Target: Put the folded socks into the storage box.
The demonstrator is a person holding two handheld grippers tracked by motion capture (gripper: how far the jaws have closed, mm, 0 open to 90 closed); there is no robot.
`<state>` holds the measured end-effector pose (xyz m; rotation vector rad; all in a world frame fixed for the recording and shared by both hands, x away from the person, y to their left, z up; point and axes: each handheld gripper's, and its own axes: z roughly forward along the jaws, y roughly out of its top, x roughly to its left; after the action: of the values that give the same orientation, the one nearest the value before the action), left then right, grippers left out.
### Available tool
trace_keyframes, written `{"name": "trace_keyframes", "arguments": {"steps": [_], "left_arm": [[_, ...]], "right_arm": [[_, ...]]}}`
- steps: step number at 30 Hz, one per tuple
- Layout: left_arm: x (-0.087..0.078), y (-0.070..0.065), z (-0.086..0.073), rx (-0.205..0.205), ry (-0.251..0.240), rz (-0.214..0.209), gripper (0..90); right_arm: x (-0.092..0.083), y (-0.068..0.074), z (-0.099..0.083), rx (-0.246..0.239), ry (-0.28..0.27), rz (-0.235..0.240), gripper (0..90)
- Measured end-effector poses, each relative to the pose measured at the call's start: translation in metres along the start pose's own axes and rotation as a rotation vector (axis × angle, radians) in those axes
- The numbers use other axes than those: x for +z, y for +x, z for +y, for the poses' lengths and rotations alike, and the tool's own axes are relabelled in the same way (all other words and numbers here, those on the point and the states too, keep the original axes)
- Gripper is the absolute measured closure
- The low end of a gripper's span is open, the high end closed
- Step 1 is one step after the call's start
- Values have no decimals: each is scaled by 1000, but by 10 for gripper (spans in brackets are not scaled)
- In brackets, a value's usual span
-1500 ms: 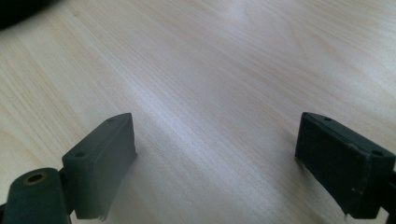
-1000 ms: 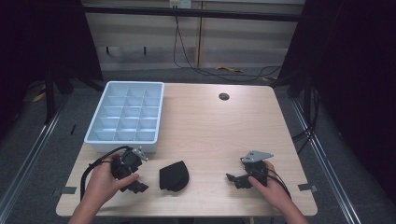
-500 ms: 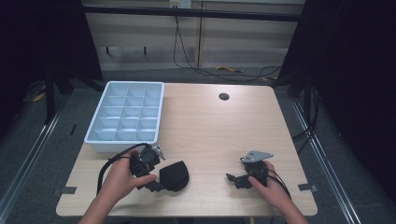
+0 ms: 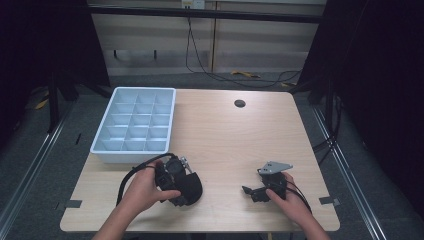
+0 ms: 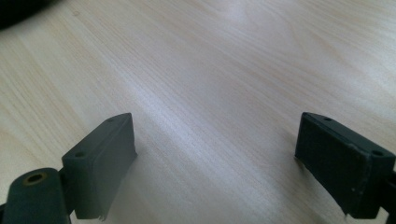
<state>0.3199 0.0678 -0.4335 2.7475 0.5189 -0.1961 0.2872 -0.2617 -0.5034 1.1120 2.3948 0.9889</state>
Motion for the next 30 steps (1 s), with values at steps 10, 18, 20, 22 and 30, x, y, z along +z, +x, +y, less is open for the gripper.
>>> {"name": "trace_keyframes", "arguments": {"steps": [10, 18, 20, 22, 30], "left_arm": [[22, -7, 17, 31, 41, 3, 228], [27, -9, 22, 80, 84, 78, 407], [27, -8, 22, 77, 86, 100, 518], [26, -5, 24, 53, 92, 95, 582], [22, 1, 25, 9, 85, 39, 822]], "right_arm": [[0, 0, 0, 1, 1, 0, 114], [0, 0, 0, 0, 0, 0, 113], [0, 0, 0, 0, 0, 0, 113], [0, 0, 0, -1, 0, 0, 113], [0, 0, 0, 1, 1, 1, 113]]}}
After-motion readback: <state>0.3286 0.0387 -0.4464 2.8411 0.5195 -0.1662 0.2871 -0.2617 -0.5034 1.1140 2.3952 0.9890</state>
